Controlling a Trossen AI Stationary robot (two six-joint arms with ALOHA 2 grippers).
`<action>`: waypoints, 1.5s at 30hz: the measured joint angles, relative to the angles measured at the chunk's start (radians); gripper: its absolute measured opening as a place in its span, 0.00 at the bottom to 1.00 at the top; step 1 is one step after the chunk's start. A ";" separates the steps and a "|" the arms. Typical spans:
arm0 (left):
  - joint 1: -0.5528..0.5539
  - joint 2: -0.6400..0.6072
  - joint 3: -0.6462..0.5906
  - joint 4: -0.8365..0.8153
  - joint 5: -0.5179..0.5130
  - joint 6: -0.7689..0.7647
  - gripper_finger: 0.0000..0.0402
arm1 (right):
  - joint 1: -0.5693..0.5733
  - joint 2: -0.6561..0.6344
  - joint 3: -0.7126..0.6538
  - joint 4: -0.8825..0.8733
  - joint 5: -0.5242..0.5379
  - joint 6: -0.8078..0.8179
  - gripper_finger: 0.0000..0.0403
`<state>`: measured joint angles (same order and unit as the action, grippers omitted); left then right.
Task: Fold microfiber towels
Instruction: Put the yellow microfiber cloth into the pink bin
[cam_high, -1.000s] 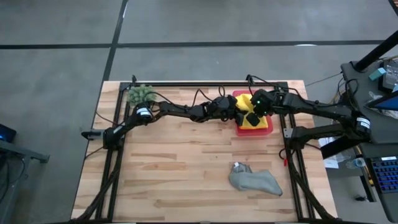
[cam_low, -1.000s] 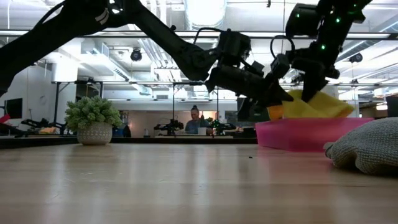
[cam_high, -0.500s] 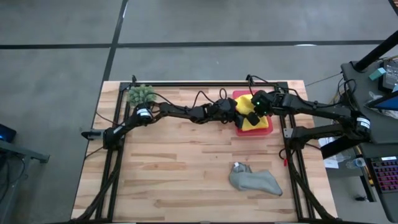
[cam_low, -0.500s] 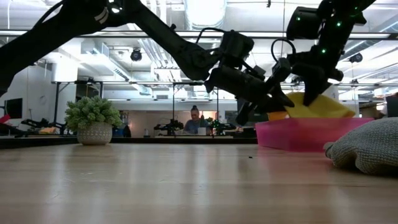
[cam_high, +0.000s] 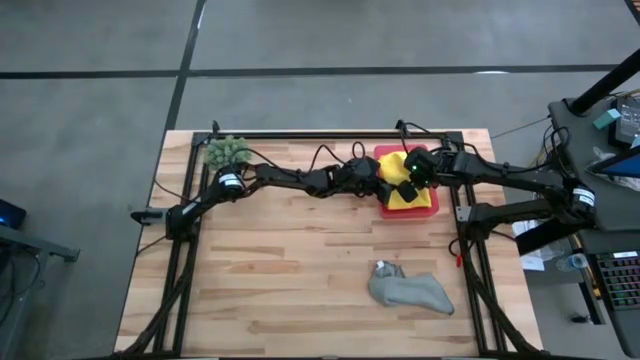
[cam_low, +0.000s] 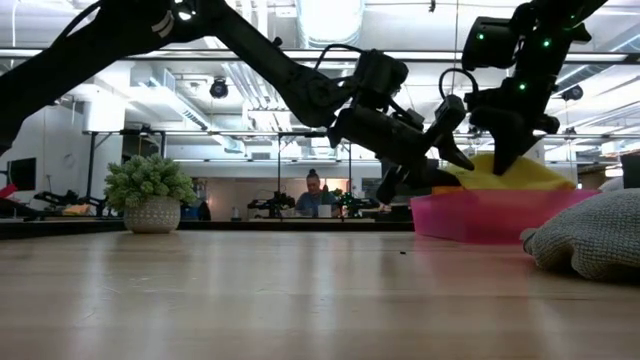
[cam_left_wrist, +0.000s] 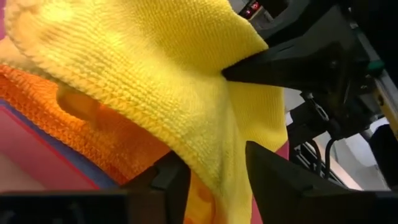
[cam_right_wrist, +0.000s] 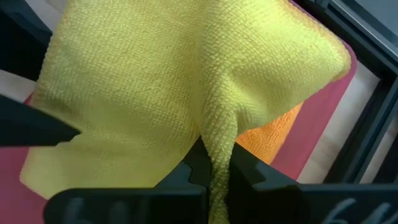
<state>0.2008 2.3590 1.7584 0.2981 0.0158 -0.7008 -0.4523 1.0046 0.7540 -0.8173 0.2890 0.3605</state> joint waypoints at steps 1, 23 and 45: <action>0.000 -0.001 0.000 -0.005 0.000 0.000 0.35 | 0.000 0.000 -0.001 0.000 0.000 0.009 0.03; -0.007 -0.159 -0.009 -0.295 0.006 0.295 0.38 | -0.020 -0.002 0.053 -0.060 0.055 -0.012 0.45; -0.084 -0.373 -0.292 -0.247 -0.028 0.585 0.37 | -0.097 0.053 -0.063 0.242 0.025 -0.103 0.02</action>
<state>0.1173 1.9857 1.4662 0.0509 -0.0127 -0.1156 -0.5495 1.0576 0.6913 -0.5757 0.3139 0.2574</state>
